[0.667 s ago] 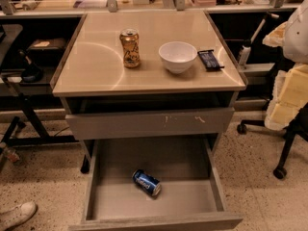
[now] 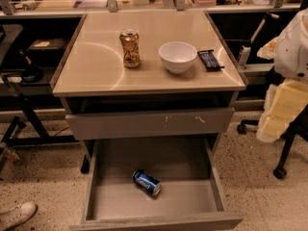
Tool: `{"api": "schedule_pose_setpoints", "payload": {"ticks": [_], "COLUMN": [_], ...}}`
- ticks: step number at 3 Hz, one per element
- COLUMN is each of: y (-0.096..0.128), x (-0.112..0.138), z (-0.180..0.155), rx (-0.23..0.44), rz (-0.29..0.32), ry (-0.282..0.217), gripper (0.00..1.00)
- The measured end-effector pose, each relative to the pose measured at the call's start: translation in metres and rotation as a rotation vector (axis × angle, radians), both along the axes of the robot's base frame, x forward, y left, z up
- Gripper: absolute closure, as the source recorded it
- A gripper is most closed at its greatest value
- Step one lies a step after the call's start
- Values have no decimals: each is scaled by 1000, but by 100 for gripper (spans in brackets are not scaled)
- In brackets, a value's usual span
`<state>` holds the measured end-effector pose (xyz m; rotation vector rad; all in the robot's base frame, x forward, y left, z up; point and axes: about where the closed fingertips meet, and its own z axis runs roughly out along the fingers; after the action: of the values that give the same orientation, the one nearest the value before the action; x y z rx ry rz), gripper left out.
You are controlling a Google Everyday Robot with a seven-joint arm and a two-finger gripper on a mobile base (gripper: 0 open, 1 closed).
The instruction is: Pick pepsi can from middle drawer and place on counter
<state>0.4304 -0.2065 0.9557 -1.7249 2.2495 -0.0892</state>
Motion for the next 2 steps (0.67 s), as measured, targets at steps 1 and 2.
{"api": "schedule_pose_setpoints", "payload": {"ticks": [1, 2], "y": [27, 51], "x": [-12, -22], "z": [-49, -109], "rx": [12, 7], "rz": [-31, -69], "ry": [49, 124], "gripper": [0, 0]}}
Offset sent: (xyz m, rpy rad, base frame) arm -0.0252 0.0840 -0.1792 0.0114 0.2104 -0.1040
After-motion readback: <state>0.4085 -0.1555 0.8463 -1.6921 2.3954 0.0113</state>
